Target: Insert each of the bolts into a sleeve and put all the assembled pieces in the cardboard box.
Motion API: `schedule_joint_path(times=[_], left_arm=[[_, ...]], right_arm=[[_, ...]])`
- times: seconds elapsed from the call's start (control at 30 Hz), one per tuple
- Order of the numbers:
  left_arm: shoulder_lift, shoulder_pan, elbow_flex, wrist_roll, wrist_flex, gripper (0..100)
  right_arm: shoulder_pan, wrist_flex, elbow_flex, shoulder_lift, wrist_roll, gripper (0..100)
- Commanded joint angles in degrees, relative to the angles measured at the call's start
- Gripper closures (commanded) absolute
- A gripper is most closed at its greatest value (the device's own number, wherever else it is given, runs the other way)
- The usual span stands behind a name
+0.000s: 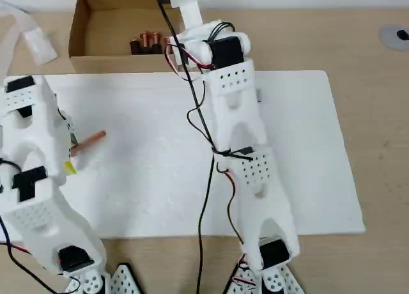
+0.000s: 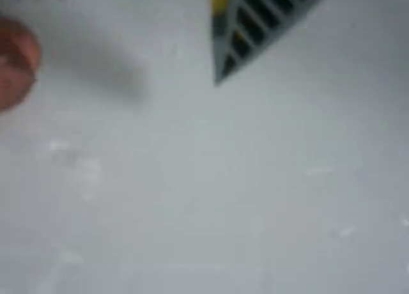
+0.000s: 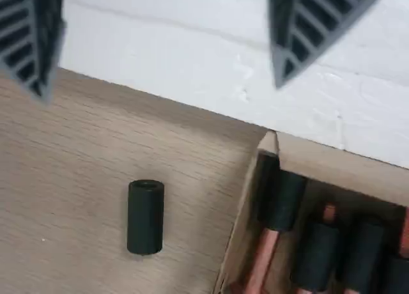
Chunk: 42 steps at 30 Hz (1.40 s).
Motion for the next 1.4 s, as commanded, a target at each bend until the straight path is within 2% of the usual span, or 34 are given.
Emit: schedule_joint_path(times=[0.0,0.3,0.5,0.9,1.07,1.17,1.27,1.37], left_arm=[[4.88,-0.44,-2.11,0.62,-1.05,68],[15.43,-0.53,-8.26,0.44,-0.7,71],[15.78,-0.62,-9.67,-0.79,-0.7,99],[15.78,-0.88,-12.84,-3.87,-0.62,99],[15.69,-1.14,-16.0,-16.35,-0.35,99],[15.69,-1.05,-19.96,-29.71,1.49,99],[15.69,-1.05,-27.69,-46.77,3.78,100],[15.34,-1.23,-35.87,-55.12,4.92,100]], right_arm=[[1.19,-1.05,-2.95,-0.48,-0.35,73.7],[1.19,-1.05,-2.95,-0.48,-0.35,73.7],[1.19,-1.05,-2.95,-0.48,-0.44,73.7],[1.19,1.32,-2.95,-0.57,-0.44,73.7],[1.19,1.32,-2.95,-0.66,-0.44,73.7],[0.92,2.64,-3.03,-0.92,-0.53,73.7],[0.13,7.47,-2.95,-1.89,-2.55,73.7],[0.13,9.76,-2.95,-2.15,-4.31,73.7]])
